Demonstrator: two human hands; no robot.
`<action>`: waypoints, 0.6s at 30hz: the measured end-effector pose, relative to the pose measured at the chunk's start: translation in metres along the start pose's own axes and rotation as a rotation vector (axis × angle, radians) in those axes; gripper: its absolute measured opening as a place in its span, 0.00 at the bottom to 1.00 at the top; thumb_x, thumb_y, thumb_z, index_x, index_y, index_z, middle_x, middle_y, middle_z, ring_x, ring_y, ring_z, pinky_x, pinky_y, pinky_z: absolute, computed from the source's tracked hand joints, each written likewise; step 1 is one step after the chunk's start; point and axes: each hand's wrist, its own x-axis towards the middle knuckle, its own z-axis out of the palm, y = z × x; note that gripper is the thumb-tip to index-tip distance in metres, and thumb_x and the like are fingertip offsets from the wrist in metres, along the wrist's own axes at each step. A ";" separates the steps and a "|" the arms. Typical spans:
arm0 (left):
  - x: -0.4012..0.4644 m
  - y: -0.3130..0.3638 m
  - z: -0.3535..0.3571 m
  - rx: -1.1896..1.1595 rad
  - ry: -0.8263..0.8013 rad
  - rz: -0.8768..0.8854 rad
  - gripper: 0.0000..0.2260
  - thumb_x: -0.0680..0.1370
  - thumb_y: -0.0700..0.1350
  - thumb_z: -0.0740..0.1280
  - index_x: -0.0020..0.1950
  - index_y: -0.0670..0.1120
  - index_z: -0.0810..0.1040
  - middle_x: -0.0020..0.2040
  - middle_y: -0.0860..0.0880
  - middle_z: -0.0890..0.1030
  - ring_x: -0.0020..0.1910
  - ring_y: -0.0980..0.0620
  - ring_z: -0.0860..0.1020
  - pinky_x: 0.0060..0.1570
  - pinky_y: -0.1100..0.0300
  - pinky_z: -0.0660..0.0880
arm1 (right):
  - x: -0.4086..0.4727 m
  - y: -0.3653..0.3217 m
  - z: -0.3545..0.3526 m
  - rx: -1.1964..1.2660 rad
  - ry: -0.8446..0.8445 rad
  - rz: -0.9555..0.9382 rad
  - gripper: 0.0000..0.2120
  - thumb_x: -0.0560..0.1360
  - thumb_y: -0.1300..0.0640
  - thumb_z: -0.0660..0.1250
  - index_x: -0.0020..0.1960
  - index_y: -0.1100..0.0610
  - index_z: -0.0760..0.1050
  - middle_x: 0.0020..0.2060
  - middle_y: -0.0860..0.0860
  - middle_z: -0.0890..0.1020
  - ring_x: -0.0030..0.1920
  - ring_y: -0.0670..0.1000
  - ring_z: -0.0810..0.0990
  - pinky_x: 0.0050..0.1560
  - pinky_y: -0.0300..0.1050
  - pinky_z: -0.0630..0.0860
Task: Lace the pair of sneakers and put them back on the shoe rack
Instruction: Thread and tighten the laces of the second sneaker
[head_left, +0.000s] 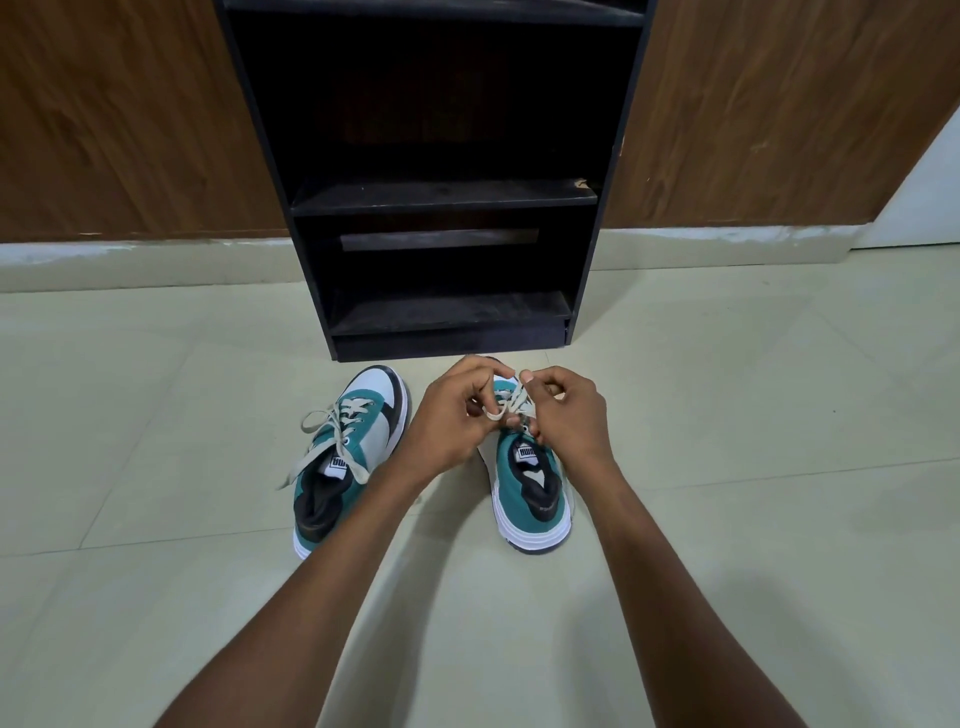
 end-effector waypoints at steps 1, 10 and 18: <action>0.000 0.000 0.000 0.087 0.006 0.070 0.13 0.70 0.29 0.74 0.36 0.41 0.72 0.58 0.53 0.81 0.52 0.58 0.80 0.45 0.56 0.80 | 0.001 0.000 0.002 -0.020 0.012 -0.006 0.08 0.80 0.52 0.68 0.45 0.54 0.81 0.36 0.49 0.82 0.32 0.52 0.81 0.36 0.45 0.80; -0.014 0.004 0.013 0.513 0.076 0.366 0.22 0.67 0.27 0.70 0.45 0.51 0.66 0.39 0.44 0.81 0.38 0.42 0.75 0.37 0.58 0.68 | 0.003 0.001 0.008 0.058 -0.003 0.107 0.09 0.78 0.52 0.71 0.44 0.56 0.85 0.22 0.51 0.78 0.19 0.47 0.72 0.27 0.39 0.73; -0.004 0.009 0.019 -0.227 0.055 -0.394 0.13 0.80 0.43 0.70 0.42 0.46 0.67 0.39 0.43 0.83 0.42 0.48 0.84 0.43 0.53 0.77 | -0.001 -0.003 0.001 0.192 0.020 0.009 0.04 0.77 0.51 0.70 0.47 0.51 0.80 0.49 0.52 0.81 0.33 0.47 0.81 0.33 0.37 0.77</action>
